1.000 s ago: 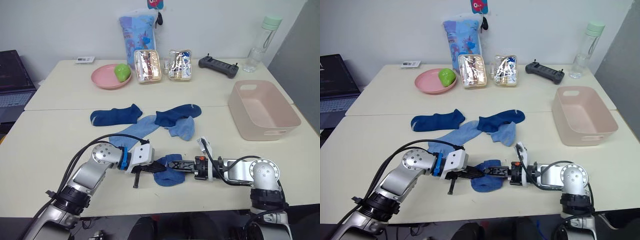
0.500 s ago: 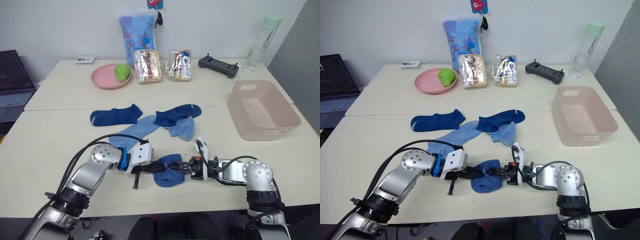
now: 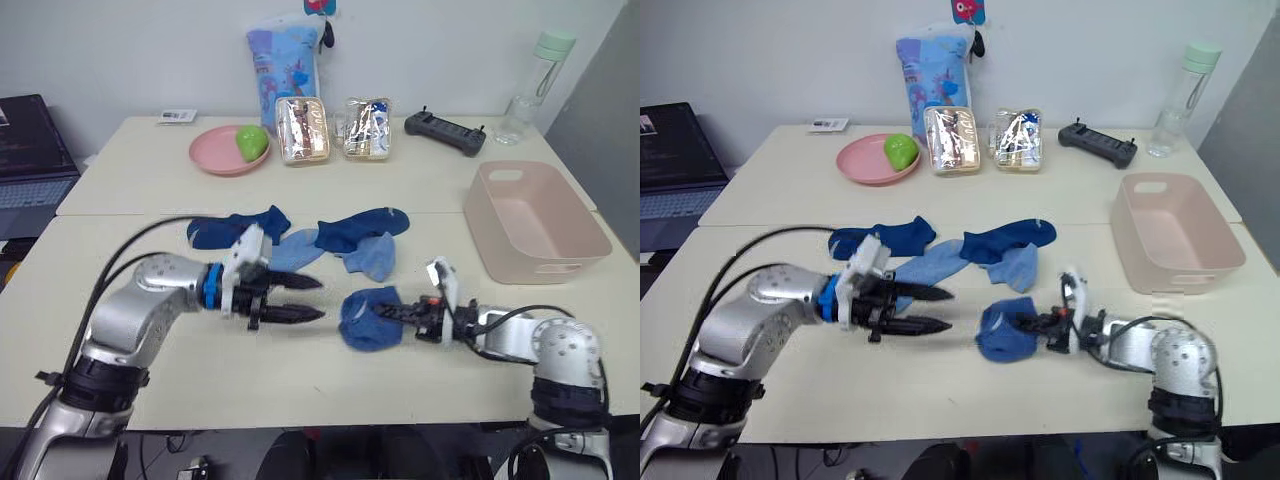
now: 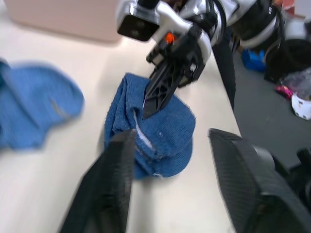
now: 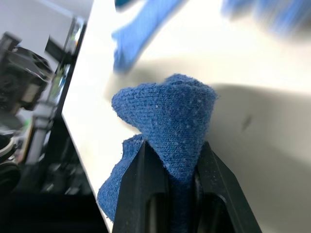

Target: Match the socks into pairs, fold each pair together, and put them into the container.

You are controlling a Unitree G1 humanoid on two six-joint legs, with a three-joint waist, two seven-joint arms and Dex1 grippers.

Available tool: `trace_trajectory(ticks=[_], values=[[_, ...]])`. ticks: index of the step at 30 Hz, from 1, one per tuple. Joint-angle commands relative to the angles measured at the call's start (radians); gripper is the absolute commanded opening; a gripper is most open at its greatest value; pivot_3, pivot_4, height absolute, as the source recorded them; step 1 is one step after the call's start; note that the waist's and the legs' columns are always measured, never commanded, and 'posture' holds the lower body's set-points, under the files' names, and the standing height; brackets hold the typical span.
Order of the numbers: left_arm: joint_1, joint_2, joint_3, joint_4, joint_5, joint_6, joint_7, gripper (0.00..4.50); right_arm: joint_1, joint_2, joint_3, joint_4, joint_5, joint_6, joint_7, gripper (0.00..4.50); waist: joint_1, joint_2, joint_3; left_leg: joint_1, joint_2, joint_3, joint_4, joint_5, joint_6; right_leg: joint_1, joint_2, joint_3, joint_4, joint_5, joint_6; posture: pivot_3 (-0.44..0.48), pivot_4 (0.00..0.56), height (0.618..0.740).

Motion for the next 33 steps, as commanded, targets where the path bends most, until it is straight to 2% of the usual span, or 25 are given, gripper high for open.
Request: trace_trajectory(ticks=[1,3,6,9,11,13,15,18,21,25,33], values=[[-0.087,-0.051,0.037,-0.012,-0.035,0.039,0.084,3.86,-0.101,-0.070,-0.137,-0.045,0.082,-0.008,-0.063,0.13,0.000,0.000,0.000,0.000,0.000,0.000,0.000,0.000,0.000,0.000,0.000,0.000,0.000,0.000,0.000,0.000,0.150,0.740],[-0.156,-0.110,0.018,0.006,-0.006,0.027,0.146,4.48,-0.162,-0.184,-0.171,-0.031,0.052,-0.028,-0.053,0.13,0.000,0.000,0.000,0.000,0.000,0.000,-0.001,0.000,0.000,0.000,0.001,0.000,0.000,0.000,0.000,0.000,0.150,0.740],[-0.232,-0.218,-0.025,0.035,0.046,-0.016,0.228,4.50,-0.241,-0.378,-0.161,0.023,-0.051,-0.122,0.002,0.13,0.003,0.001,0.001,-0.002,0.000,0.000,0.000,0.000,0.000,-0.001,0.000,0.000,-0.001,0.000,0.000,0.000,0.150,0.740],[-0.292,-0.354,-0.053,0.069,0.101,-0.079,0.337,4.50,-0.298,-0.617,-0.037,0.128,-0.262,-0.321,0.122,0.13,0.007,0.002,0.002,-0.006,-0.001,0.001,0.001,0.000,0.000,-0.002,0.000,0.001,-0.005,0.000,0.000,0.000,0.150,0.740],[-0.319,-0.413,-0.049,0.087,0.114,-0.096,0.385,4.50,-0.310,-0.706,0.036,0.184,-0.362,-0.436,0.199,0.13,0.007,0.000,0.002,-0.007,-0.001,0.002,0.001,0.000,0.001,-0.002,0.000,0.001,-0.007,0.000,0.001,0.000,0.150,0.740],[-0.349,-0.476,-0.060,0.102,0.119,-0.102,0.418,4.50,-0.300,-0.821,0.169,0.255,-0.542,-0.644,0.309,0.13,0.003,0.000,0.002,-0.007,0.000,0.003,0.001,0.000,0.001,-0.002,0.000,0.001,-0.007,0.000,0.001,0.000,0.150,0.740],[-0.362,-0.516,-0.076,0.113,0.131,-0.110,0.434,4.50,-0.292,-0.889,0.290,0.321,-0.698,-0.827,0.396,0.13,0.001,0.000,0.002,-0.007,0.000,0.005,0.000,0.000,0.001,-0.003,0.000,0.003,-0.007,0.000,0.001,0.000,0.150,0.740],[-0.356,-0.541,-0.093,0.107,0.135,-0.107,0.440,4.50,-0.315,-0.902,0.434,0.438,-0.903,-1.085,0.469,0.13,-0.005,0.000,0.002,-0.005,0.000,0.007,0.000,0.000,0.000,-0.003,0.000,0.005,-0.006,0.000,0.001,0.000,0.150,0.740],[-0.341,-0.543,-0.107,0.102,0.141,-0.111,0.431,4.50,-0.369,-0.847,0.534,0.566,-1.046,-1.273,0.521,0.13,-0.005,0.001,0.003,-0.001,0.001,0.011,0.001,0.001,-0.002,-0.003,0.000,0.008,-0.001,0.000,0.001,0.000,0.150,0.740],[-0.316,-0.529,-0.129,0.091,0.155,-0.109,0.418,4.50,-0.475,-0.767,0.679,0.833,-1.265,-1.546,0.534,0.13,-0.003,0.001,0.004,0.004,0.001,0.013,0.001,0.003,-0.005,-0.001,0.000,0.009,0.001,0.000,0.001,0.000,0.150,0.740],[-0.288,-0.527,-0.135,0.060,0.157,-0.090,0.436,4.50,-0.643,-0.677,0.818,1.224,-1.518,-1.806,0.535,0.13,0.003,0.001,0.004,0.001,0.001,0.012,0.000,0.003,-0.006,-0.002,-0.001,0.009,-0.003,0.000,0.001,0.000,0.150,0.740]])
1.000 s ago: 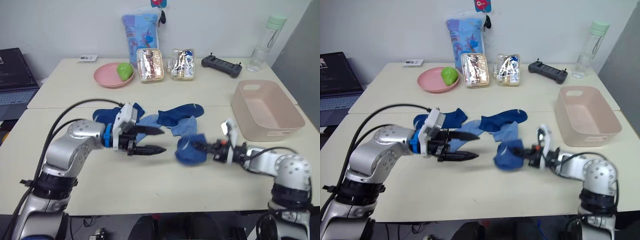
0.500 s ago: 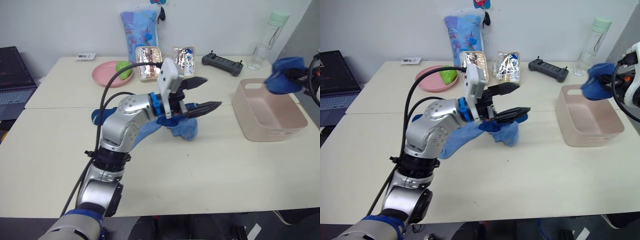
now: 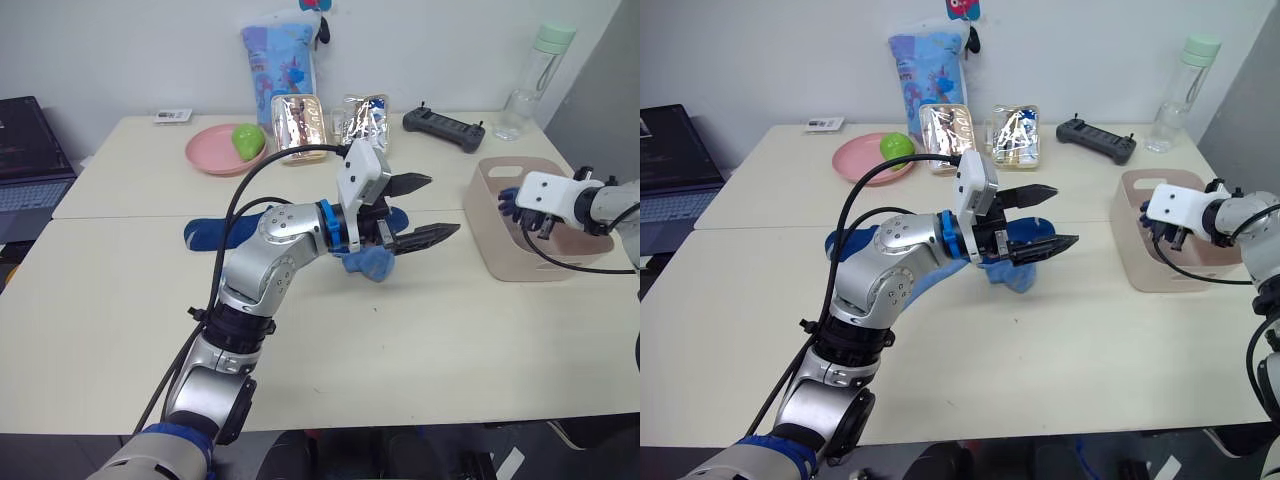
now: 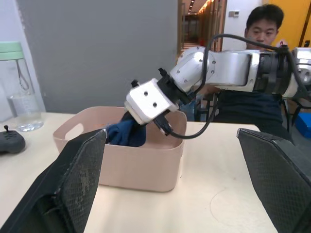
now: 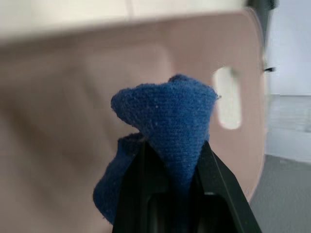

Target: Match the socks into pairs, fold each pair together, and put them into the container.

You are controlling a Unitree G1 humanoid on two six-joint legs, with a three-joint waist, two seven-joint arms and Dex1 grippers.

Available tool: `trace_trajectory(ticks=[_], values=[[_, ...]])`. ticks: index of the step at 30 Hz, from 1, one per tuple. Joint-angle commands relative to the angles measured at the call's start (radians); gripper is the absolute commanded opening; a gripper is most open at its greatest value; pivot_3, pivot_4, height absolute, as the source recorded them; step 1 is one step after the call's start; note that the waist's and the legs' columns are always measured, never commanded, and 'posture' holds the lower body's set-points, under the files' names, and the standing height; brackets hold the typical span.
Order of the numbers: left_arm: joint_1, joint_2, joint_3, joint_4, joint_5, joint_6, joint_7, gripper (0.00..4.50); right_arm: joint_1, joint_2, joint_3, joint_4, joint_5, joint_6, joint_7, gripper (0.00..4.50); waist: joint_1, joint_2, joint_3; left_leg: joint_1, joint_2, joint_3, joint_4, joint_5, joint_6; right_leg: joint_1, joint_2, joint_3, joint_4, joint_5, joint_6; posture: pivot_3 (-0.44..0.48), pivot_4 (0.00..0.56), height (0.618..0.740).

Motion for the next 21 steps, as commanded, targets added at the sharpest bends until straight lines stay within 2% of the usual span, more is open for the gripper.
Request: trace_trajectory(ticks=[1,7,12,17,21], values=[[0.002,-0.006,-0.002,-0.056,-0.002,0.003,0.014,4.50,-0.071,-0.001,0.040,0.115,-0.113,-0.099,-0.018,0.13,0.001,0.000,0.000,0.000,0.000,0.000,0.000,0.000,0.000,0.000,0.000,0.000,0.000,0.000,0.000,0.000,0.150,0.740],[0.023,0.015,-0.006,-0.075,0.003,0.009,0.016,4.50,-0.119,0.044,0.012,0.252,-0.103,-0.103,0.103,0.13,-0.001,0.000,0.000,0.000,0.000,0.000,0.001,0.000,0.000,0.000,0.000,0.000,0.001,0.000,0.000,0.000,0.150,0.740],[0.030,0.027,-0.010,-0.077,0.012,0.002,0.013,4.50,-0.149,0.064,-0.026,0.299,-0.094,-0.101,0.141,1.81,-0.003,0.000,0.000,0.001,0.000,0.000,0.002,0.000,0.000,0.001,0.000,0.000,0.003,0.000,0.000,0.000,0.150,0.740],[0.032,0.044,-0.008,-0.071,0.011,0.000,-0.005,4.50,-0.182,0.069,-0.070,0.303,-0.052,-0.059,0.293,3.54,-0.004,0.000,0.000,0.001,0.000,0.000,0.001,0.000,0.000,0.001,0.000,0.000,0.003,0.000,0.000,0.000,0.150,0.740],[0.026,0.058,-0.001,-0.045,0.017,-0.016,-0.022,4.50,-0.231,0.062,-0.104,0.288,-0.016,-0.002,0.434,3.54,-0.003,0.000,0.000,0.001,0.000,0.000,0.001,0.000,0.000,0.001,0.000,0.000,0.003,0.000,0.000,0.000,0.150,0.740]])
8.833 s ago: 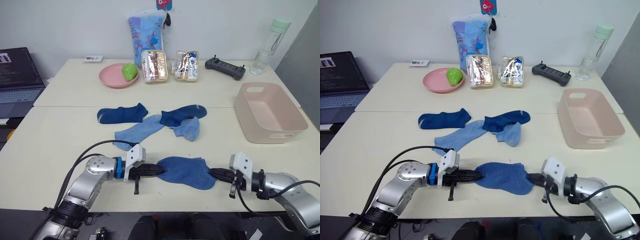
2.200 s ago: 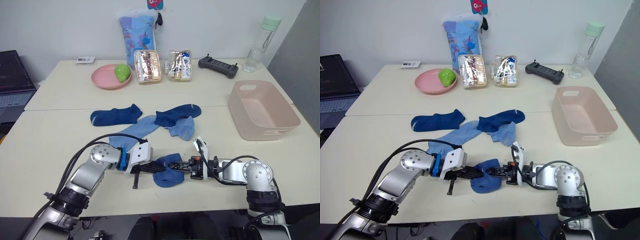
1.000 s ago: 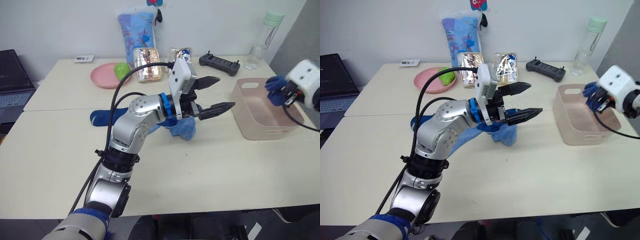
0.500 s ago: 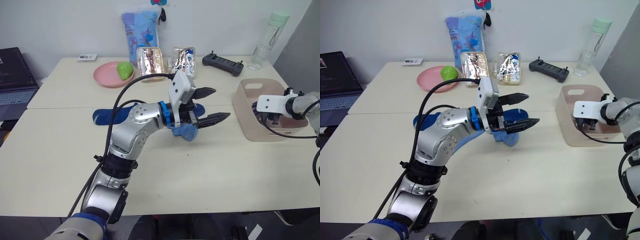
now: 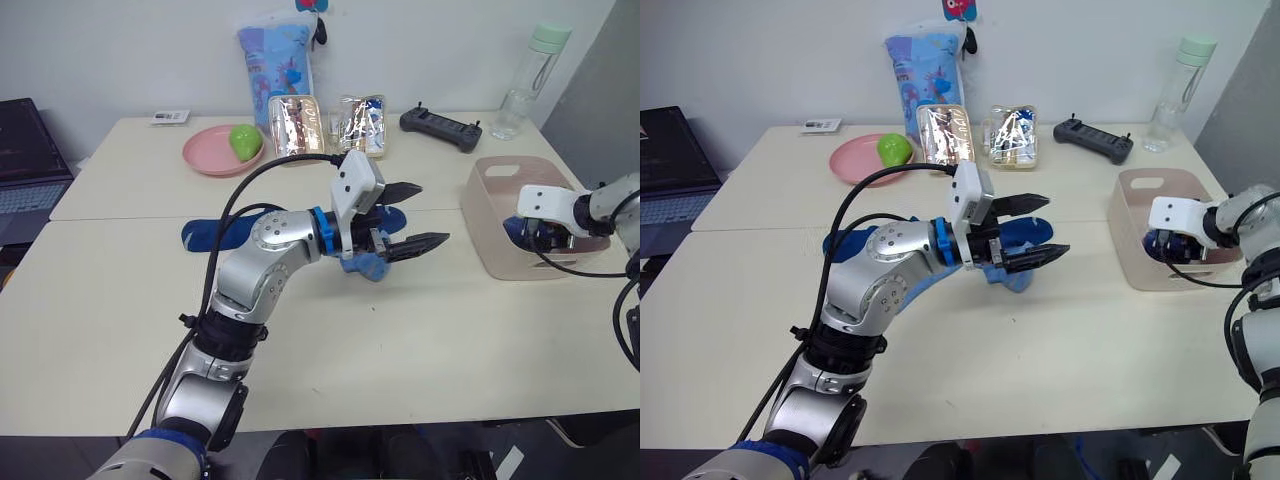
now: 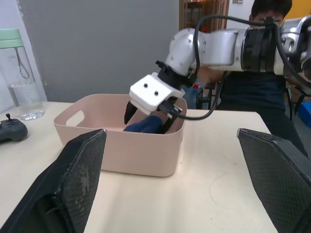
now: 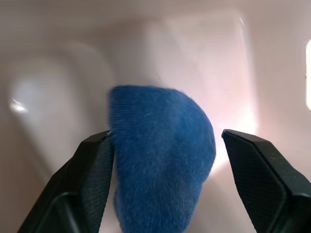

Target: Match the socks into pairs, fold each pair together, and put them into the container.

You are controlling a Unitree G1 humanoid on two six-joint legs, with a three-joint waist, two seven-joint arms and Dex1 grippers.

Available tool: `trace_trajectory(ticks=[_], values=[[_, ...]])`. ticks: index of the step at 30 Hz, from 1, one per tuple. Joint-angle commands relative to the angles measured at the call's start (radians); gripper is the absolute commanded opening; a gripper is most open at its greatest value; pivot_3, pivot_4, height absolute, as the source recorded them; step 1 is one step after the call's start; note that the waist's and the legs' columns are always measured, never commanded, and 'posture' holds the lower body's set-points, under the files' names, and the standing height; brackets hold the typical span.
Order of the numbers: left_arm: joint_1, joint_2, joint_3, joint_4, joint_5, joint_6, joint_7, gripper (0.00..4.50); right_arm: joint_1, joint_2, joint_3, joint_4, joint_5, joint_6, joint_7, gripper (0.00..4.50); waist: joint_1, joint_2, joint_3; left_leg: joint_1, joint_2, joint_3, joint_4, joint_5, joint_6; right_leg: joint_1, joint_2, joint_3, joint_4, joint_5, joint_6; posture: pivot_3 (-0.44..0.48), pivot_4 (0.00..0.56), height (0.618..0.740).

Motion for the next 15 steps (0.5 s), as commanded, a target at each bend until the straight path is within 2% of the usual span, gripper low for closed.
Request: trace_trajectory(ticks=[1,6,9,12,15], values=[[-0.009,0.004,0.010,-0.006,0.005,-0.032,-0.014,4.50,-0.056,-0.023,-0.042,-0.022,0.036,0.037,0.097,3.54,0.000,0.000,0.000,0.000,0.000,0.000,0.000,0.000,0.000,0.000,0.000,0.000,0.000,0.000,0.000,0.000,0.150,0.740],[-0.030,0.002,0.015,0.032,0.016,-0.056,-0.020,4.50,-0.151,-0.049,-0.068,-0.017,0.047,0.112,0.209,3.54,0.000,0.000,0.000,0.000,0.000,0.000,0.000,0.000,0.000,0.000,0.000,0.000,0.000,0.000,0.000,0.000,0.150,0.740],[-0.028,0.002,0.014,0.036,0.020,-0.062,-0.023,4.50,-0.179,-0.045,-0.078,0.004,0.023,0.103,0.070,3.54,0.001,0.000,0.000,0.000,0.000,-0.001,0.000,0.000,0.000,0.000,0.000,-0.001,0.000,0.000,0.000,0.000,0.150,0.740],[-0.024,-0.003,0.010,0.032,0.020,-0.062,-0.023,4.50,-0.152,-0.048,-0.054,0.017,-0.024,0.044,-0.043,2.92,0.001,0.000,0.000,0.000,0.000,-0.001,0.000,0.000,0.000,0.000,0.000,0.000,0.000,0.000,0.000,0.000,0.150,0.740],[-0.023,-0.009,0.003,0.028,0.020,-0.061,-0.025,4.50,-0.113,-0.038,-0.036,0.033,-0.048,0.022,-0.065,1.86,0.001,0.000,0.000,0.000,0.000,0.000,0.000,0.000,0.000,0.000,0.000,0.000,0.000,0.000,0.000,0.000,0.150,0.740]])
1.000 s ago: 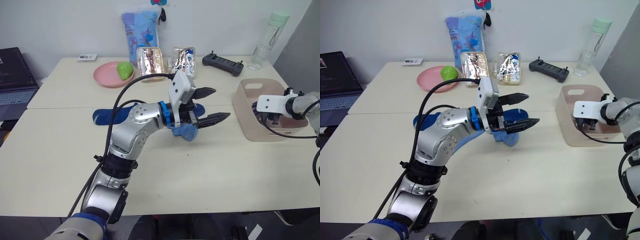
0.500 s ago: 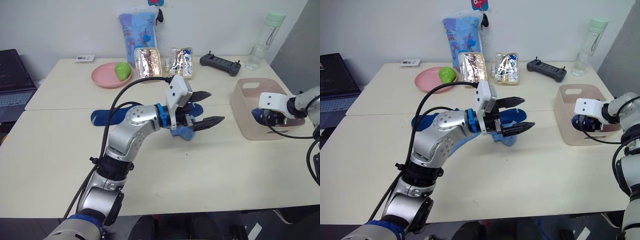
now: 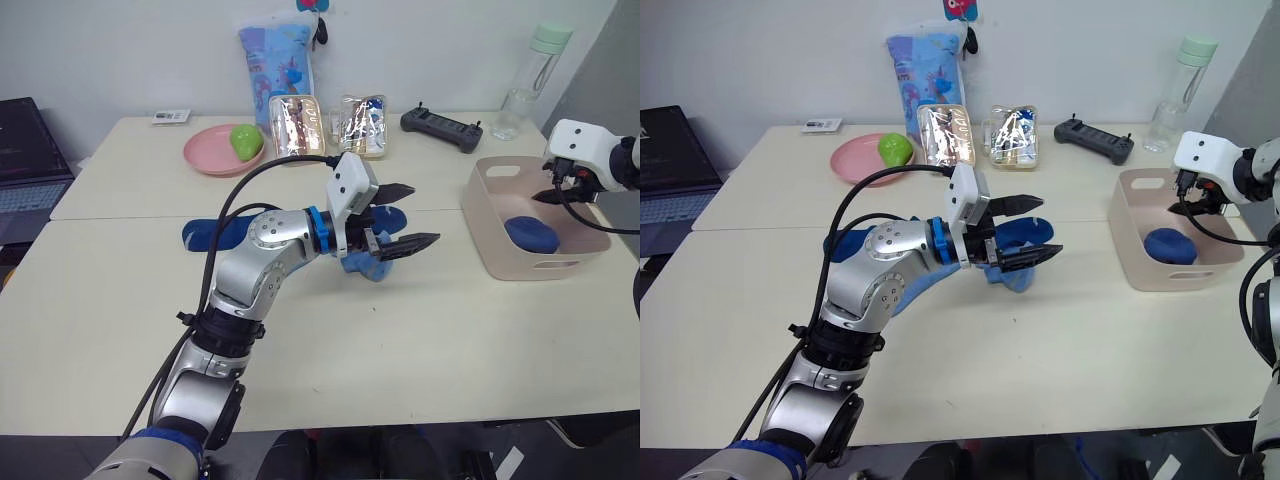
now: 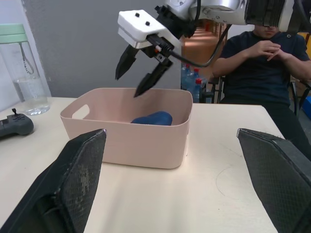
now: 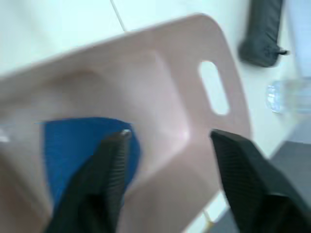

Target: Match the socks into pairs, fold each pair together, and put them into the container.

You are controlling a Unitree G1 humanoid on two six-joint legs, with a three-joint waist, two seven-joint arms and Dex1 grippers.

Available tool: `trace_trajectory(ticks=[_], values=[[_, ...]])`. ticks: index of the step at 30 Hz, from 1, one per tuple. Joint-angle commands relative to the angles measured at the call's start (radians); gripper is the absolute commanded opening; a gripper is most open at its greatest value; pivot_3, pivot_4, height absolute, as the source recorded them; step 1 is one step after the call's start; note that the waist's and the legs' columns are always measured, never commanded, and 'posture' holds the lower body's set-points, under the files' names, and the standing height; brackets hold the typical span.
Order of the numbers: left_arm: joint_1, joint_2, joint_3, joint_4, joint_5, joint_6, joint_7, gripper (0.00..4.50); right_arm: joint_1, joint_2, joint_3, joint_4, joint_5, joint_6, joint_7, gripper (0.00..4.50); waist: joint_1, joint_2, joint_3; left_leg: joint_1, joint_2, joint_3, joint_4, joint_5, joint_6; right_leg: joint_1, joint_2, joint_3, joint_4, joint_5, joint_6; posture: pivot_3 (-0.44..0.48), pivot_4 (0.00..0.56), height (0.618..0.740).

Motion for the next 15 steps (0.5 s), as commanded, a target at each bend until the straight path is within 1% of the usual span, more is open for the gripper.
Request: trace_trajectory(ticks=[1,4,5,6,10,15], values=[[-0.019,-0.011,0.000,-0.024,0.003,-0.019,-0.004,4.50,0.036,0.001,0.022,0.024,-0.034,-0.027,-0.040,1.54,0.000,0.000,0.000,0.000,0.000,0.000,0.000,0.000,0.000,0.000,0.000,0.000,0.000,0.000,0.000,0.000,0.150,0.740],[-0.022,-0.015,-0.002,-0.023,0.007,-0.021,-0.003,4.50,0.074,0.016,0.046,0.044,-0.064,-0.032,-0.059,0.40,-0.001,0.000,0.000,0.000,0.000,0.001,0.000,0.000,0.000,0.000,0.000,0.001,0.000,0.000,0.000,0.000,0.150,0.740],[-0.023,-0.017,-0.001,-0.022,0.007,-0.020,-0.002,4.50,0.084,0.018,0.054,0.049,-0.074,-0.034,-0.062,0.09,-0.002,0.000,0.000,0.000,0.000,0.001,0.000,0.000,0.000,0.000,0.000,0.001,0.000,0.000,0.000,0.000,0.150,0.740],[-0.024,-0.019,0.000,-0.021,0.007,-0.019,-0.002,4.50,0.089,0.020,0.061,0.053,-0.081,-0.034,-0.064,0.04,-0.002,0.000,0.000,0.000,0.000,0.001,0.000,0.000,0.000,0.000,0.000,0.001,0.000,0.000,0.000,0.000,0.150,0.740],[-0.019,-0.019,0.001,-0.026,0.013,-0.015,0.007,4.50,0.095,0.040,0.038,0.072,-0.059,0.005,-0.030,0.04,-0.002,0.000,0.000,0.000,0.000,0.001,0.000,0.000,0.000,0.000,0.000,0.001,0.001,0.000,0.000,0.000,0.150,0.740],[-0.011,-0.018,0.002,-0.035,0.016,-0.011,0.011,4.50,0.078,0.036,0.038,0.075,-0.072,0.007,-0.050,0.04,-0.001,0.000,0.000,0.000,0.000,0.001,0.001,0.000,0.000,0.000,0.000,0.000,0.001,0.000,0.000,0.000,0.150,0.740]])
